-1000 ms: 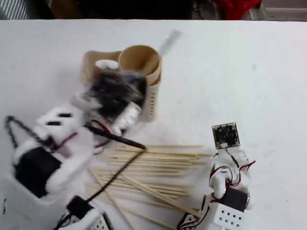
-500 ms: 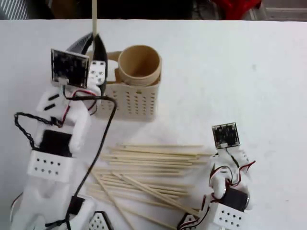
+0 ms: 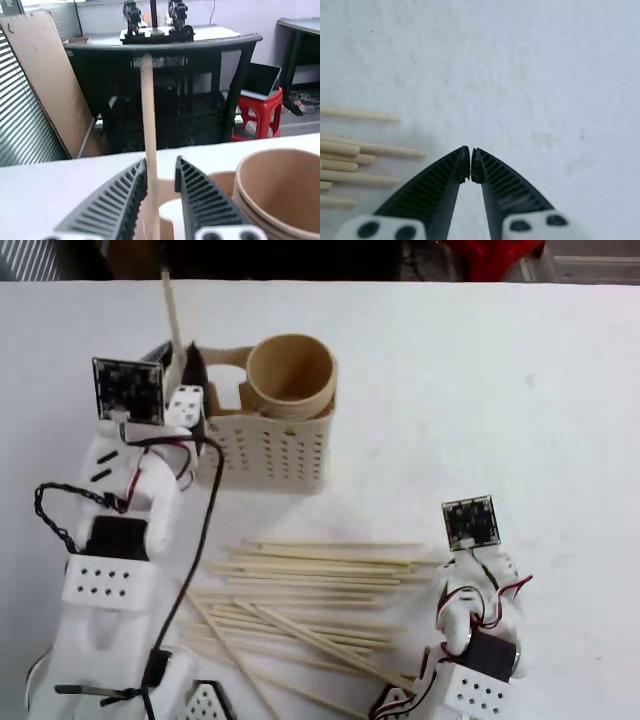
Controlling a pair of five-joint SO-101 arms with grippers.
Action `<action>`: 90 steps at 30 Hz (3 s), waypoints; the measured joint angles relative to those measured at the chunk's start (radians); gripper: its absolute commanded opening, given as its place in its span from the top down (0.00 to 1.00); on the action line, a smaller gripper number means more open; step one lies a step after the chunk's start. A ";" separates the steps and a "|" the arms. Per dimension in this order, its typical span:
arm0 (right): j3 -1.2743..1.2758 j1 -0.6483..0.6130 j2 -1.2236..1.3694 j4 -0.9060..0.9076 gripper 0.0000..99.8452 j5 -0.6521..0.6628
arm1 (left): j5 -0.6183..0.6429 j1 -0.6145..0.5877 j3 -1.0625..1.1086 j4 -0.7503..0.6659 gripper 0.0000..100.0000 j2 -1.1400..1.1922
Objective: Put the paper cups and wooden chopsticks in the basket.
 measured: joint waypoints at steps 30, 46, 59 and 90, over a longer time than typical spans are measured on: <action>0.000 0.000 0.000 0.000 0.98 0.000 | -0.072 0.209 -0.663 1.105 0.98 -0.058; 0.000 0.000 0.000 0.000 0.98 0.000 | -0.580 0.565 -0.384 0.937 0.89 0.585; 0.000 0.000 0.000 0.000 0.98 0.000 | -0.649 0.638 -0.477 0.724 0.89 1.019; 0.000 0.000 0.000 0.000 0.98 0.000 | -0.591 0.637 -0.703 0.895 0.97 1.102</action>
